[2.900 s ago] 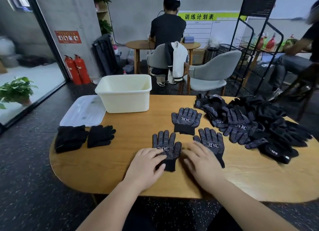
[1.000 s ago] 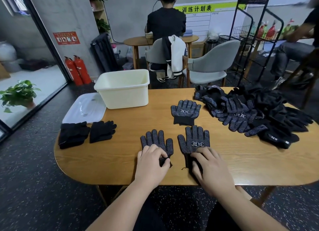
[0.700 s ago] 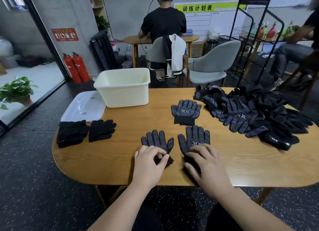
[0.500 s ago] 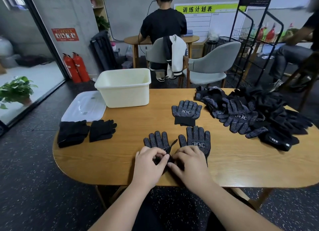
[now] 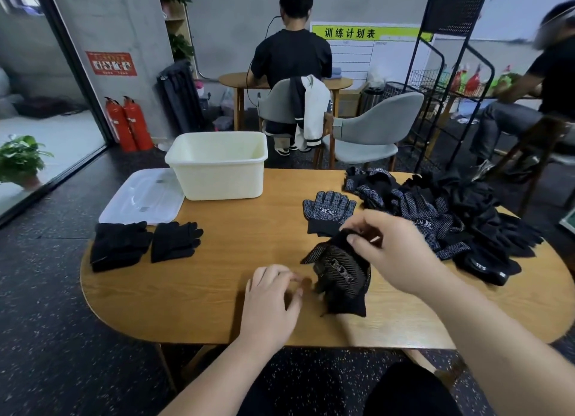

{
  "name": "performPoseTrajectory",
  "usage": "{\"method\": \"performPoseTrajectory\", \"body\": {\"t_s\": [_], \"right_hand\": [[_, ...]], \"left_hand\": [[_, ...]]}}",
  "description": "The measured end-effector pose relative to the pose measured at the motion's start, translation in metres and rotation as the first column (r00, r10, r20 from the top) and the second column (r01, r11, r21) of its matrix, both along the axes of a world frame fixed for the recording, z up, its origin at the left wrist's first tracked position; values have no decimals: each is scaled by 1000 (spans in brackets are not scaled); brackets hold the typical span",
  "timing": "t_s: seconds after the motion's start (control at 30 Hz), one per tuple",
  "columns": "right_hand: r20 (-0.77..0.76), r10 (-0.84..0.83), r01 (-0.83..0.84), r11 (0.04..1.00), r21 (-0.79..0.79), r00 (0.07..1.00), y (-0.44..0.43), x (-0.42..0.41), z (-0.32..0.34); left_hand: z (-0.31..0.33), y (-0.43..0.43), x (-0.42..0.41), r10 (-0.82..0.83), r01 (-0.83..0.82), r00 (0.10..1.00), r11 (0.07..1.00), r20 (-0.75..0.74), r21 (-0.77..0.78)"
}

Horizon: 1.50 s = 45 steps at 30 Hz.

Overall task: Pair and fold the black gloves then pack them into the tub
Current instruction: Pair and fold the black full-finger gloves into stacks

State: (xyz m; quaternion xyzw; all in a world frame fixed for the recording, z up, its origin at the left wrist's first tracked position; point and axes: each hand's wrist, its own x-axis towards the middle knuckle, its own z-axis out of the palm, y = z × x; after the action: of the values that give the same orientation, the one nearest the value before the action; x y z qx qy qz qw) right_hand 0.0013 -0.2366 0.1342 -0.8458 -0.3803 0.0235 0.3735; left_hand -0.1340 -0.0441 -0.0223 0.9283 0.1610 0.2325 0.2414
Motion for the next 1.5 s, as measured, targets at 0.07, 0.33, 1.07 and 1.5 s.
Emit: {"method": "performPoseTrajectory", "body": {"t_s": [0.07, 0.33, 1.07, 1.5], "right_hand": [[14, -7, 8, 1000, -25, 1000, -3, 16, 16], [267, -108, 119, 993, -27, 958, -4, 63, 35], [517, -137, 117, 991, 72, 845, -26, 1, -126], [432, -11, 47, 996, -73, 902, -38, -22, -177]], "left_hand": [[8, -10, 9, -58, 58, 998, 998, -34, 1], [-4, -29, 22, -248, 288, 936, 947, -250, 140], [4, -32, 17, -154, 141, 965, 987, -212, -78], [1, -32, 17, -136, 109, 971, 984, -197, -144]]}}
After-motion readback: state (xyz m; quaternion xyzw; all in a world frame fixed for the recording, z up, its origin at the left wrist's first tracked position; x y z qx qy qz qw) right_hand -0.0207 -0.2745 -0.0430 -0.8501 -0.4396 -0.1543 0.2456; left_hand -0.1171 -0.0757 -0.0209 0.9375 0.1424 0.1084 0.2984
